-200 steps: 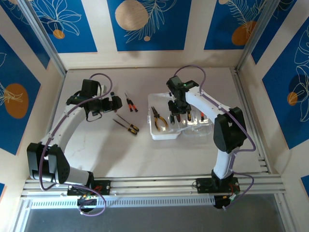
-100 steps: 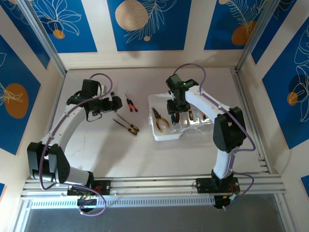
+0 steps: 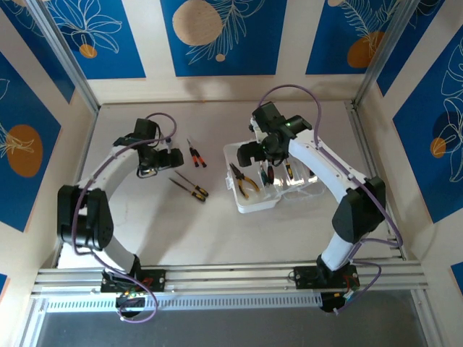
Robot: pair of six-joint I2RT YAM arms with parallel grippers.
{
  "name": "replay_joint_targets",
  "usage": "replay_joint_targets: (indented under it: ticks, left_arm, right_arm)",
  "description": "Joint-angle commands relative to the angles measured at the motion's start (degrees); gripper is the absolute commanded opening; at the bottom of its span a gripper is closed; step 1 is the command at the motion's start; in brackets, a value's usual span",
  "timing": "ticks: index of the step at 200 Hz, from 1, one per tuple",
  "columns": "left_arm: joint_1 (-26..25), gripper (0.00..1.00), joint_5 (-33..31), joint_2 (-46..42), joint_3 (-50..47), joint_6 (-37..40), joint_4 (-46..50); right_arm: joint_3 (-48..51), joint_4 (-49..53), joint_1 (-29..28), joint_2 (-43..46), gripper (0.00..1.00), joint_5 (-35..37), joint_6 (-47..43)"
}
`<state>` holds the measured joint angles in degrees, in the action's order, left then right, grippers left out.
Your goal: Pack the tool kit
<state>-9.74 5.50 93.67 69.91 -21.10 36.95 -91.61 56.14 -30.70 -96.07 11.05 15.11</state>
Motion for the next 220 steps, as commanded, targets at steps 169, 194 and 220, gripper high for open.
replay_joint_targets:
  ticks: [169, 194, 220]
  left_arm:
    - [-8.24, 0.58, 3.65, 3.21, -12.47, -11.63, -8.66]
    - [-8.73, 0.57, 3.59, 4.57, -11.59, -11.97, -9.69]
    - [-9.15, 0.56, 3.61, 6.42, -10.16, -11.66, -9.47]
  right_arm:
    - [4.98, -3.49, 1.43, 2.75, 0.99, -6.39, -2.11]
    - [5.55, -3.54, 1.62, 3.17, 0.99, -6.35, -2.15]
    - [5.82, -3.57, 1.86, 3.45, 0.99, -6.48, -2.19]
